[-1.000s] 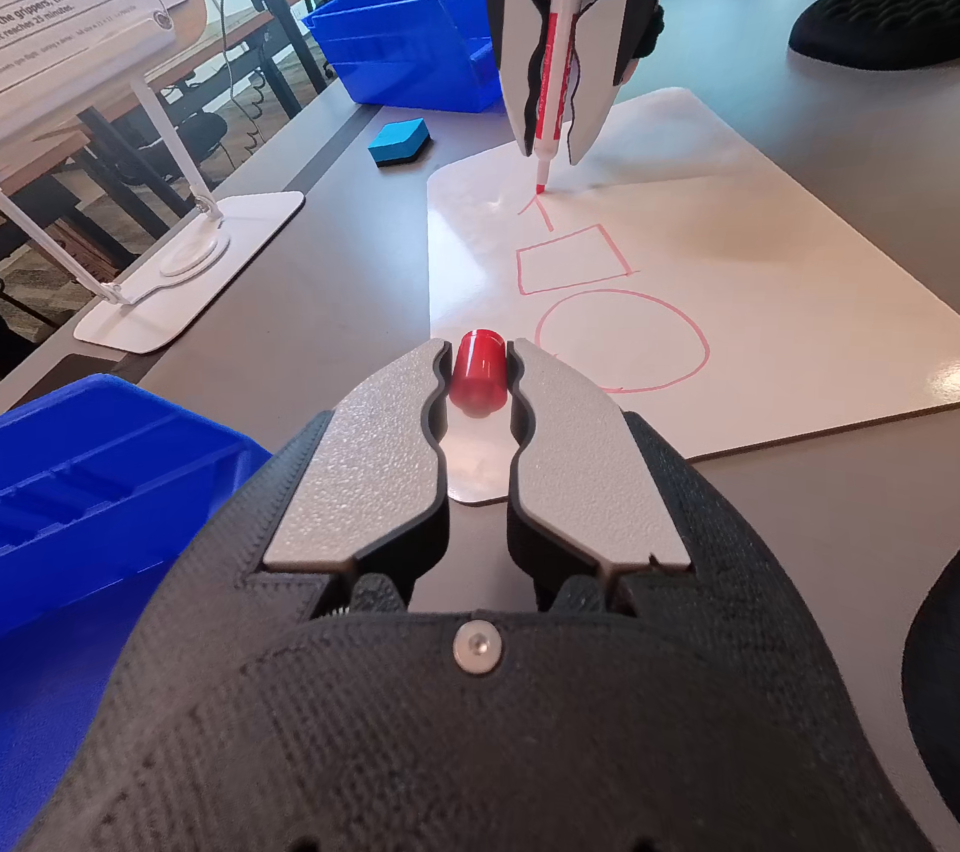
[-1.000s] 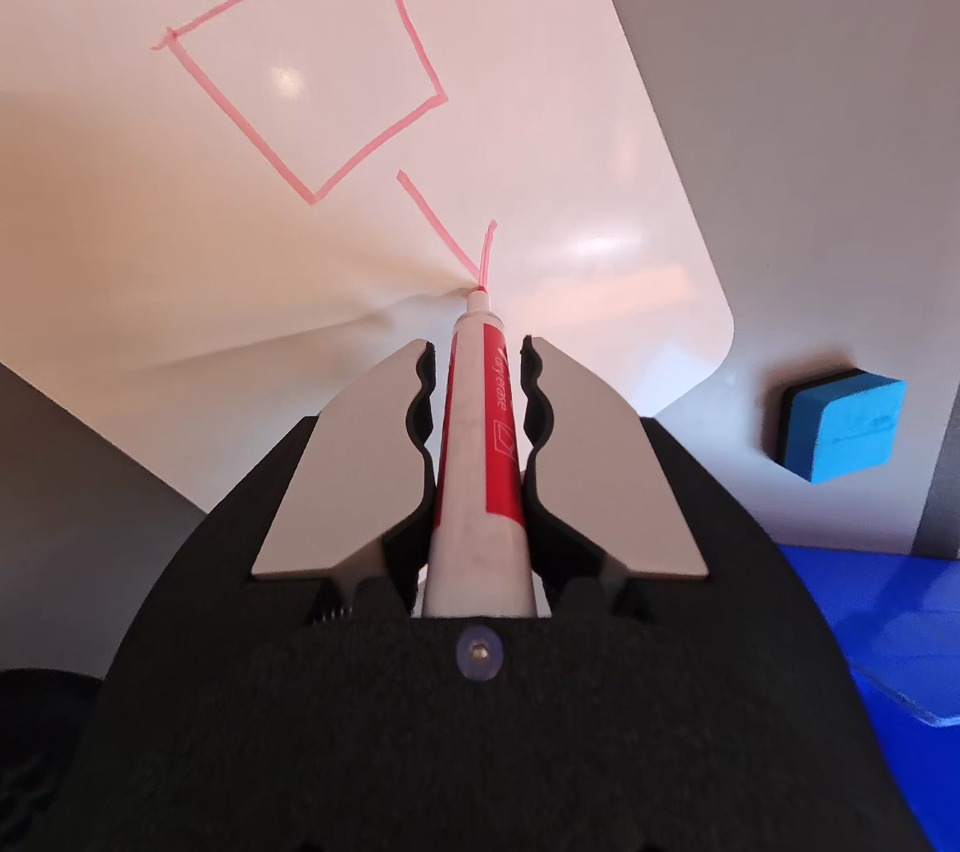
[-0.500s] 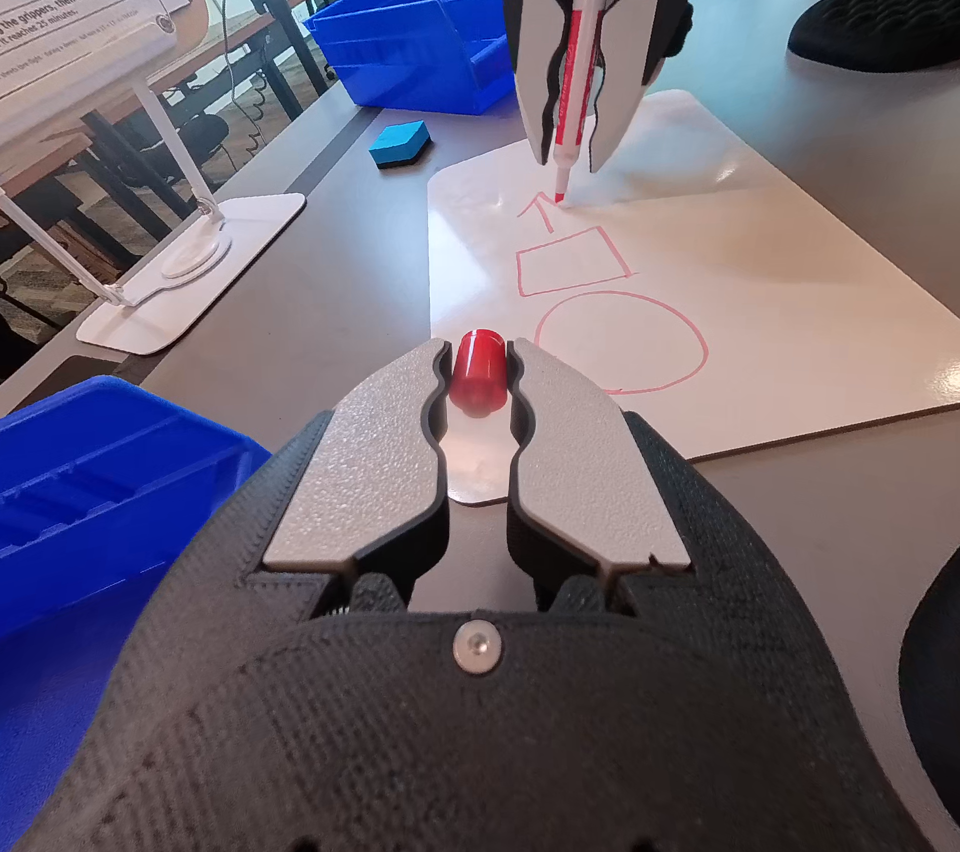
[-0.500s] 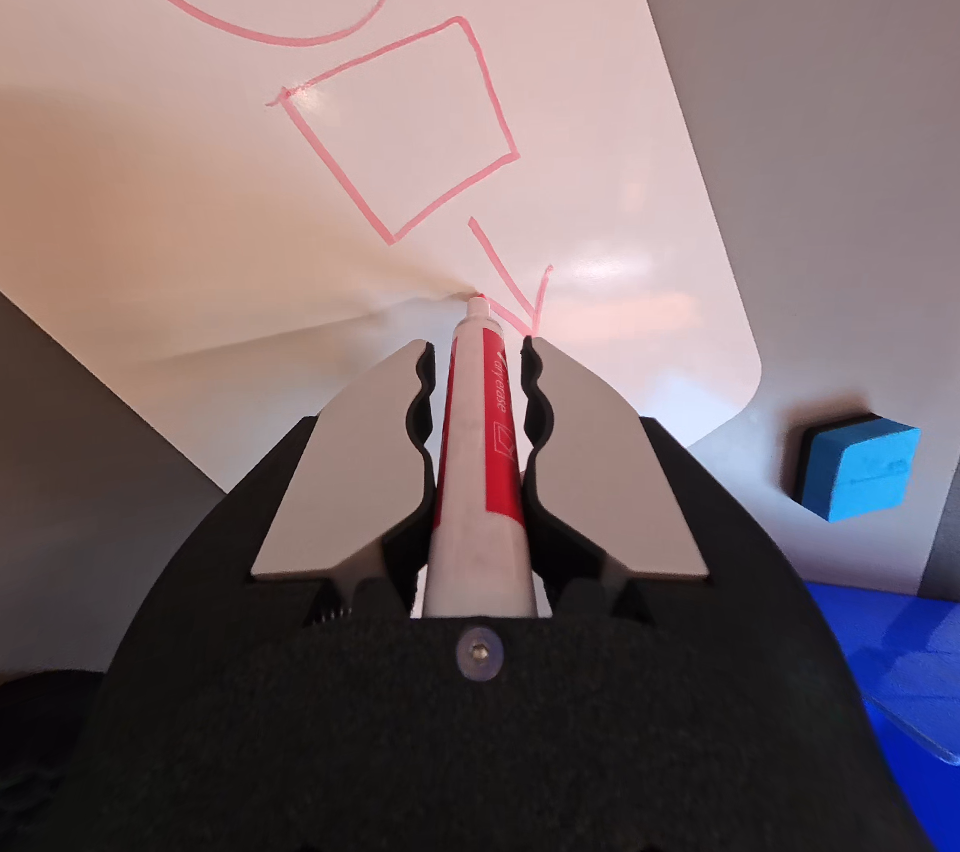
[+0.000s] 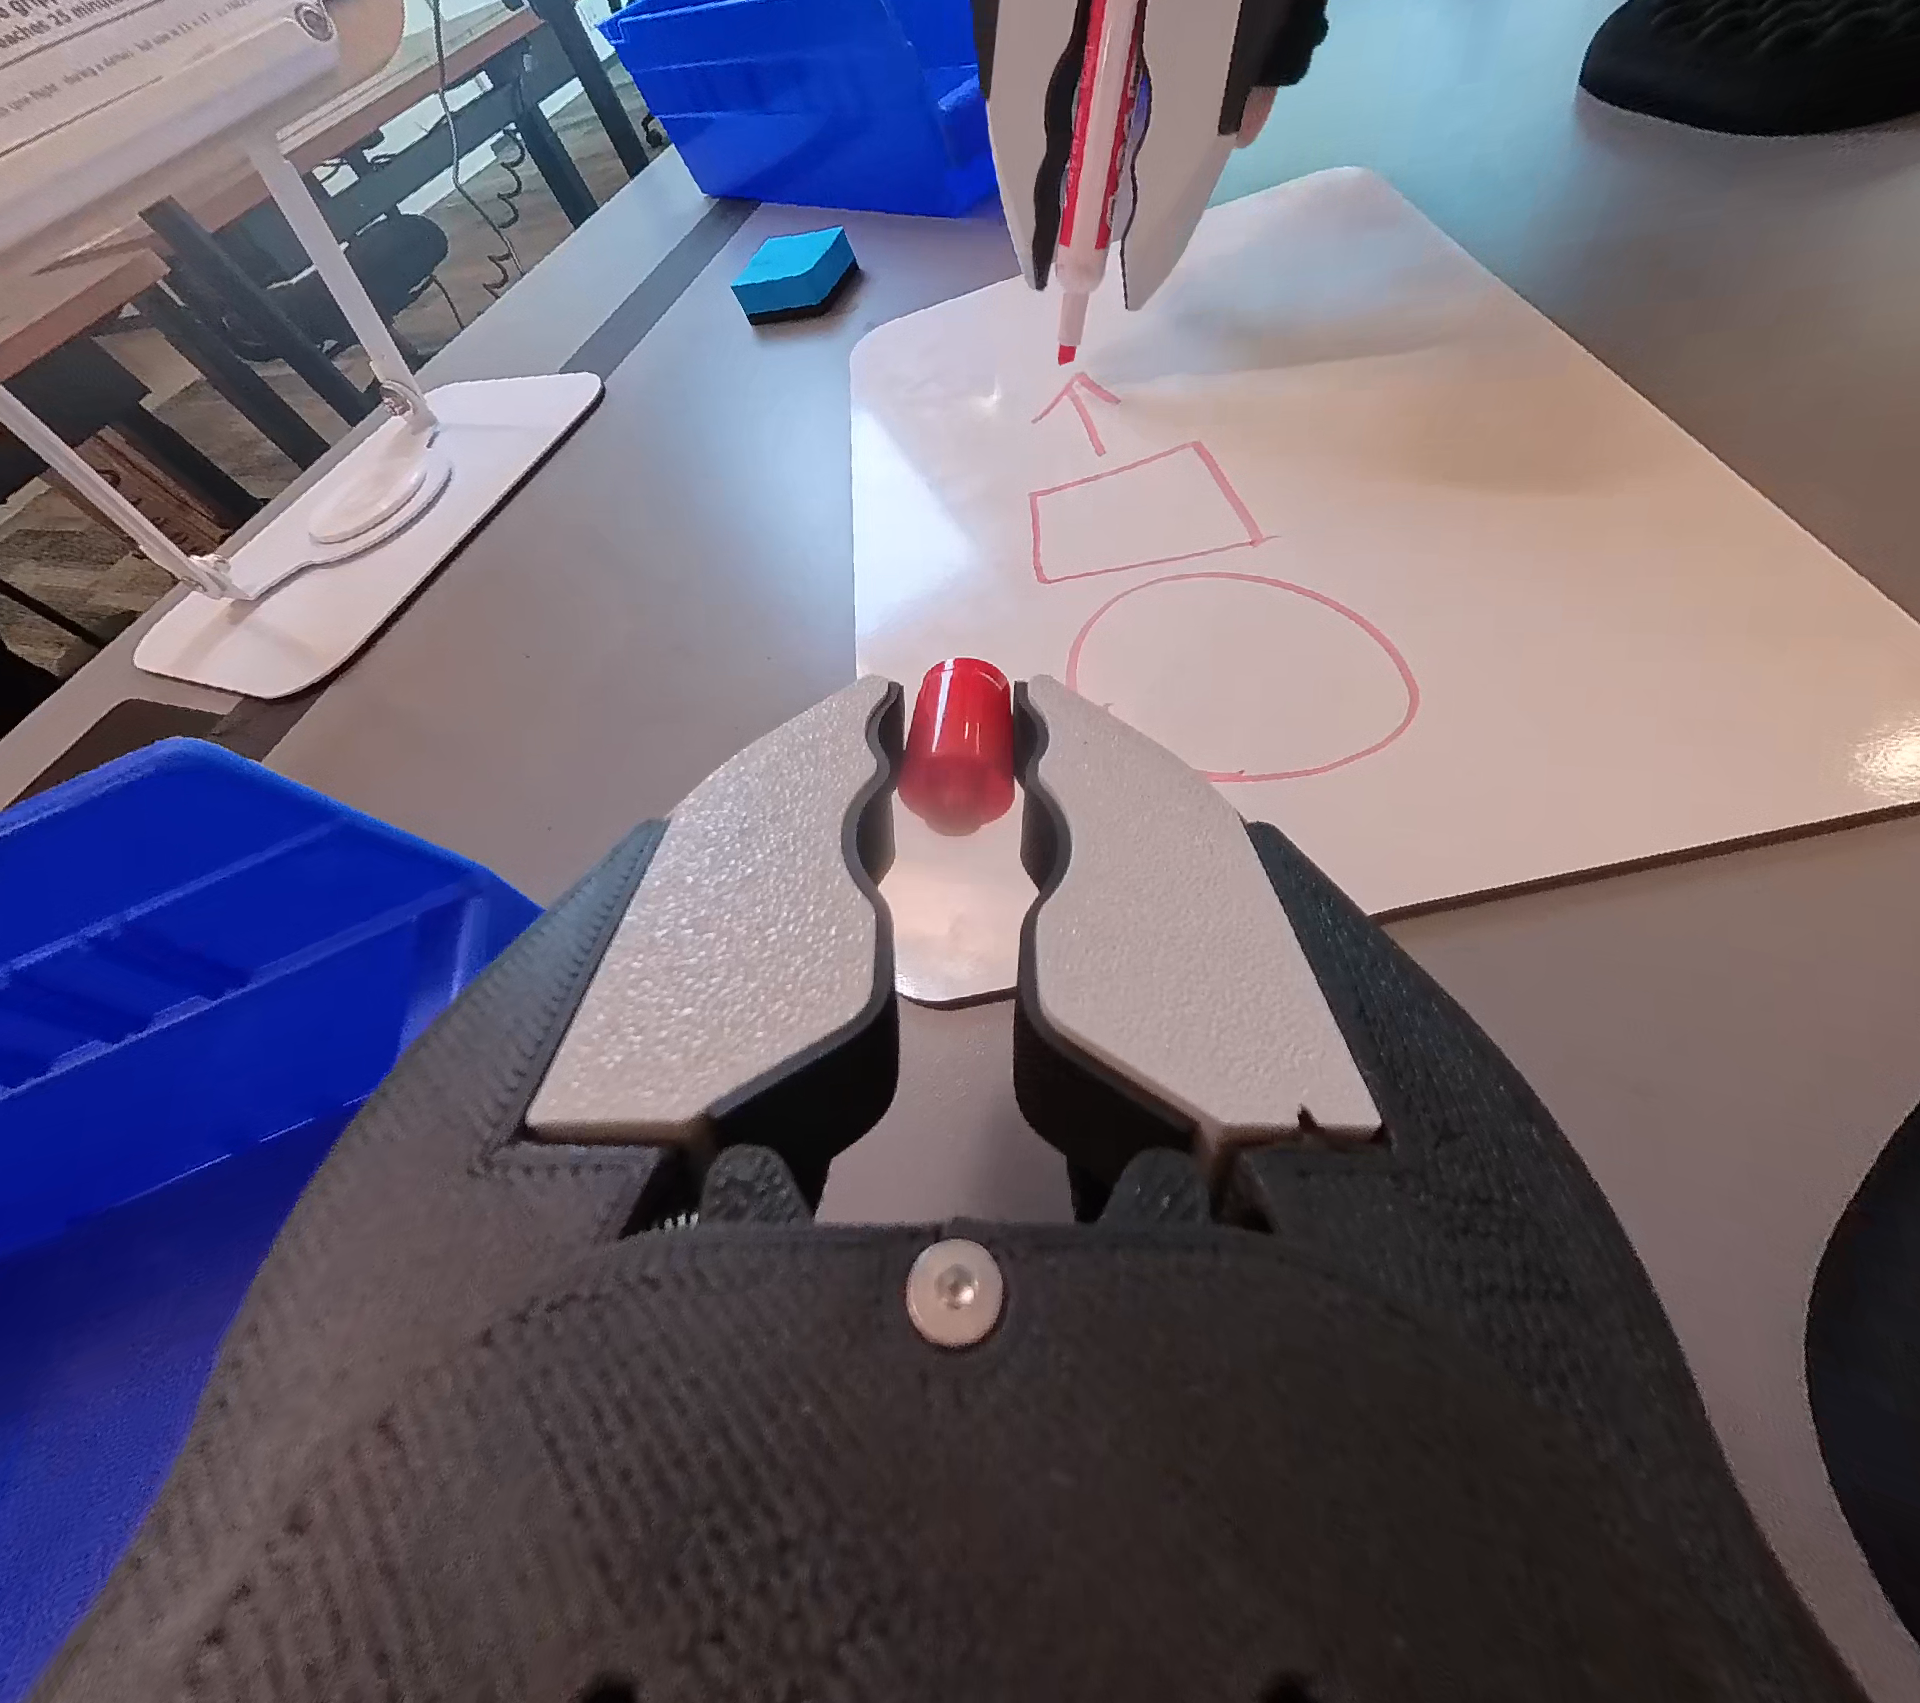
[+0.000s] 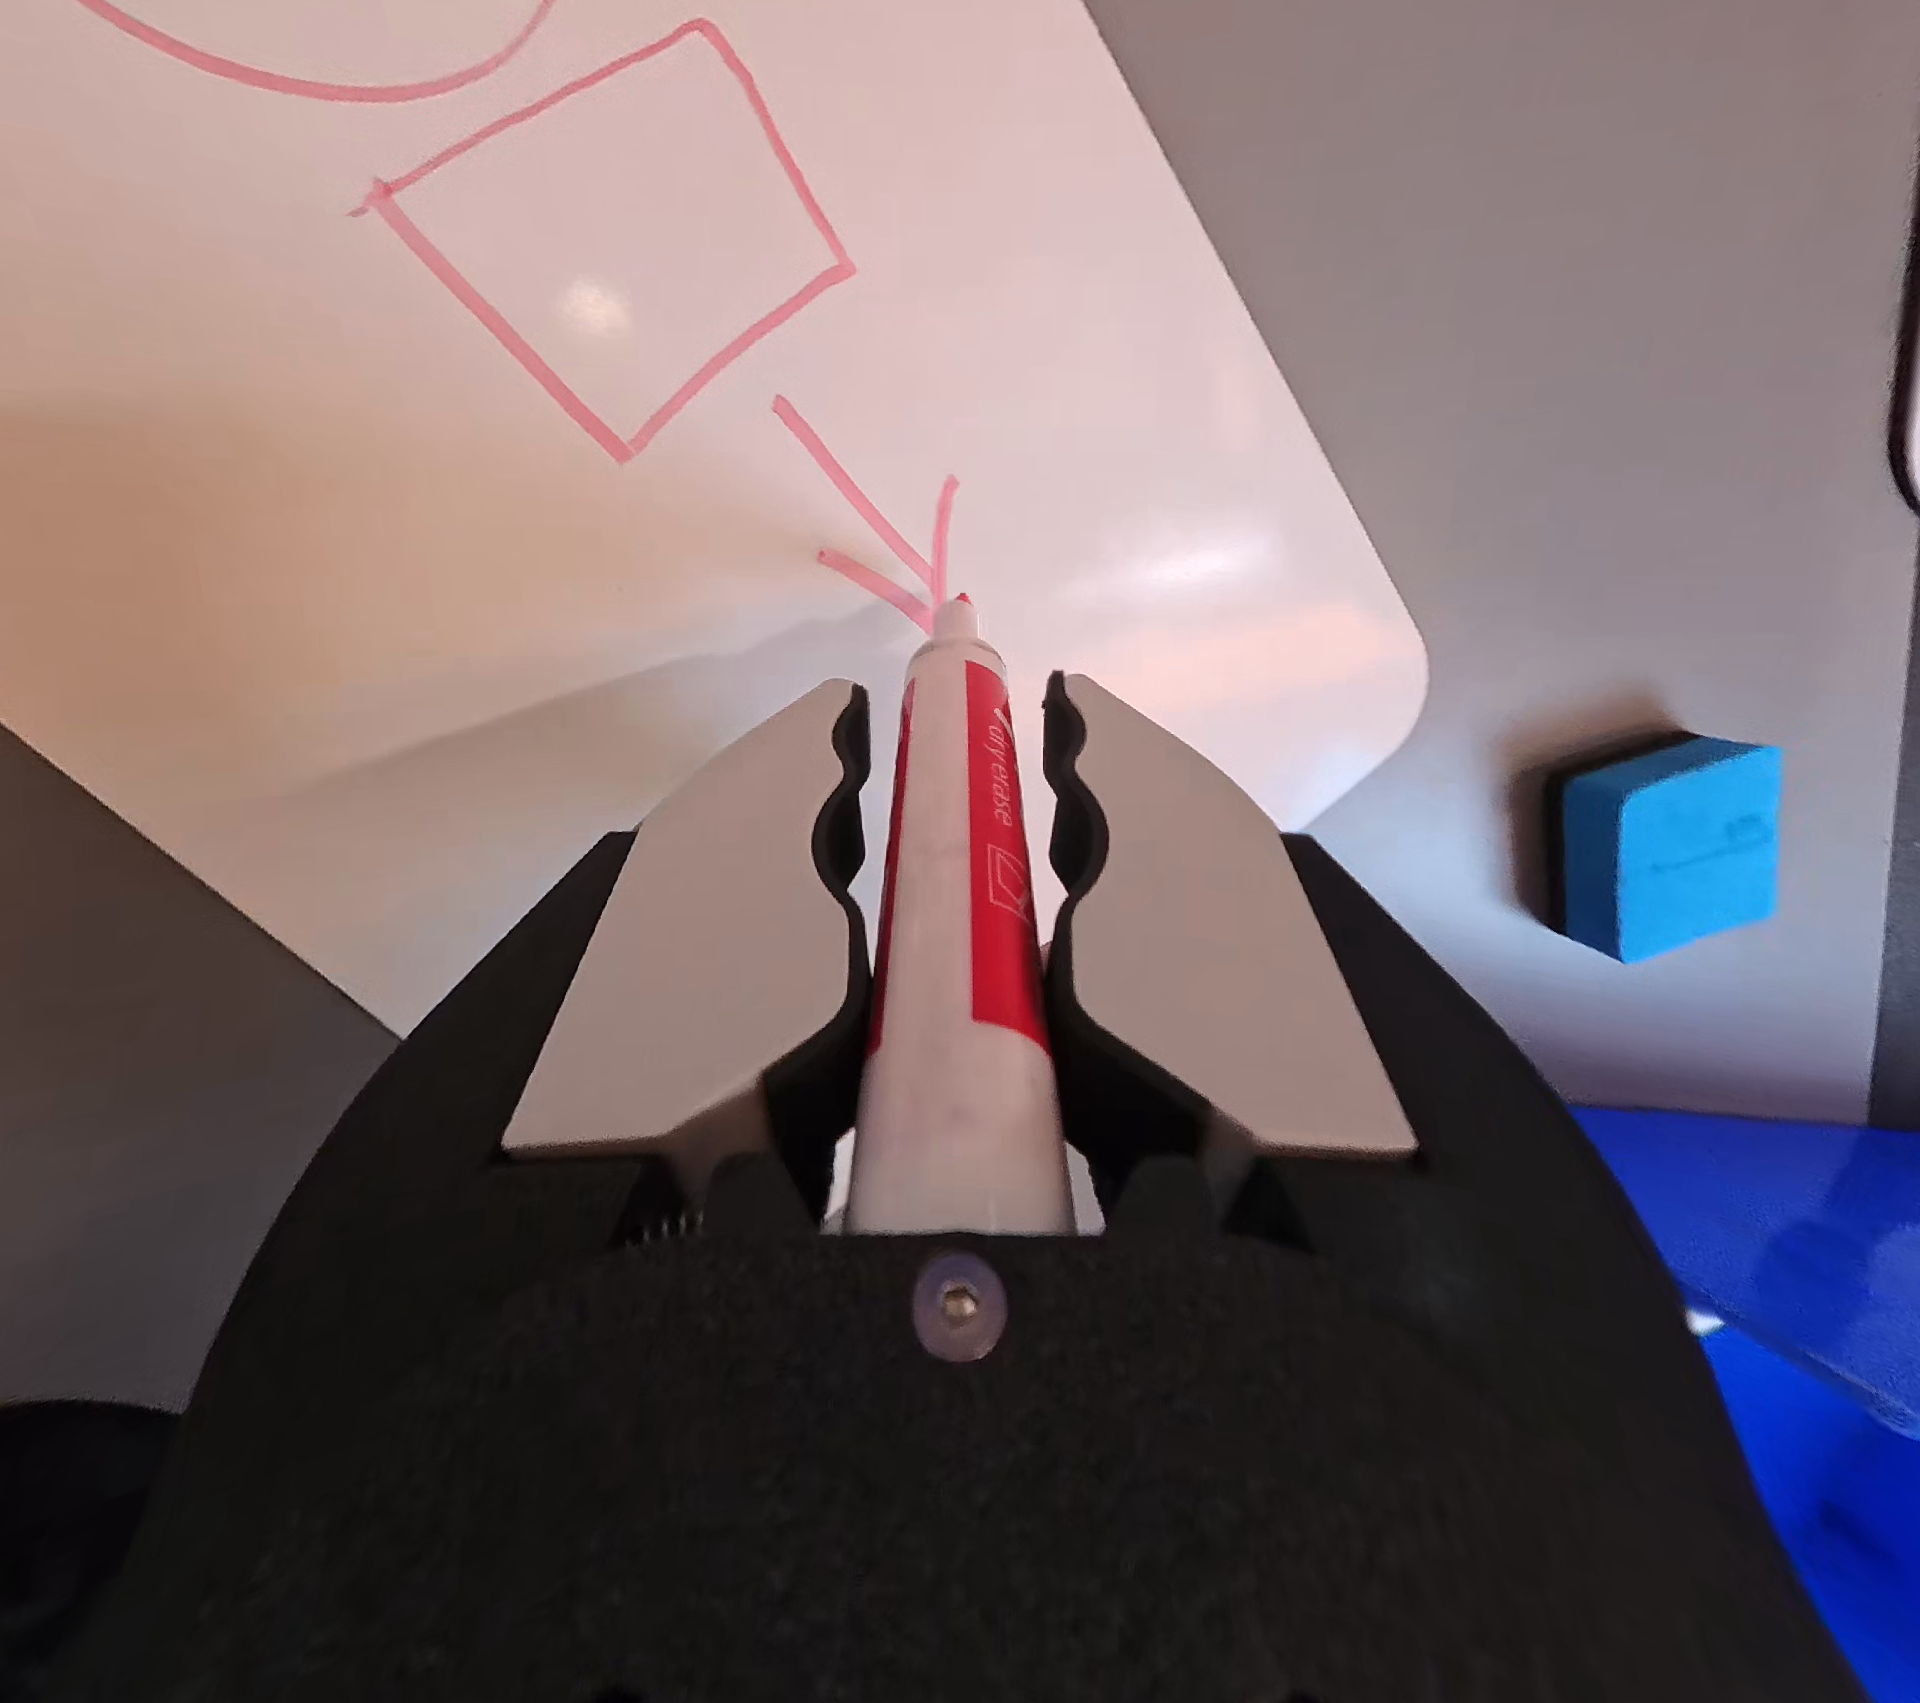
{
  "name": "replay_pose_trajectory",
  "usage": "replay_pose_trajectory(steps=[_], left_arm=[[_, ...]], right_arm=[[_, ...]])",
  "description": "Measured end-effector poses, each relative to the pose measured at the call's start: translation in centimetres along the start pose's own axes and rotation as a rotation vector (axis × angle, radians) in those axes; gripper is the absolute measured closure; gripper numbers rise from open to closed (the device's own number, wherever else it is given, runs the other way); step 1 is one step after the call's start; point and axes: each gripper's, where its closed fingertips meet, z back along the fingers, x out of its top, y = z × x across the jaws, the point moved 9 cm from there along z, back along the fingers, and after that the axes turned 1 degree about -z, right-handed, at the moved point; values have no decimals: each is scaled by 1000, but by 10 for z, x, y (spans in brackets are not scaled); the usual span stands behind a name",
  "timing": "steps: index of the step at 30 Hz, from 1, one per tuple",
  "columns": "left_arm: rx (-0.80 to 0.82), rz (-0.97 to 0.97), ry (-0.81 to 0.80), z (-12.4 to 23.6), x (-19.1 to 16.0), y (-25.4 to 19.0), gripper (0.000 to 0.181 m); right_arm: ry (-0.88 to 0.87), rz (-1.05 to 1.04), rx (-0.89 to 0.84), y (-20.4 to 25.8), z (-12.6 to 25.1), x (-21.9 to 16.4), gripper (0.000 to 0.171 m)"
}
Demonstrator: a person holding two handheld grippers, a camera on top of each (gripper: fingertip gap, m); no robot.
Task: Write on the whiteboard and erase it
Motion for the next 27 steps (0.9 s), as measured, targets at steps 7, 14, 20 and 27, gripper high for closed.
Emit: replay_pose_trajectory(steps=[7,14,20,27], left_arm=[[-1,2,0,0,0,0,161],[-1,1,0,0,0,0,161],[-3,0,2,0,0,0,161],[-2,-2,2,0,0,0,161]], right_arm=[[-5,21,26,5,-8,7,138],[-5,22,28,5,-9,7,138],[-17,14,12,2,-7,7,138],[-17,17,-2,1,-8,8,138]])
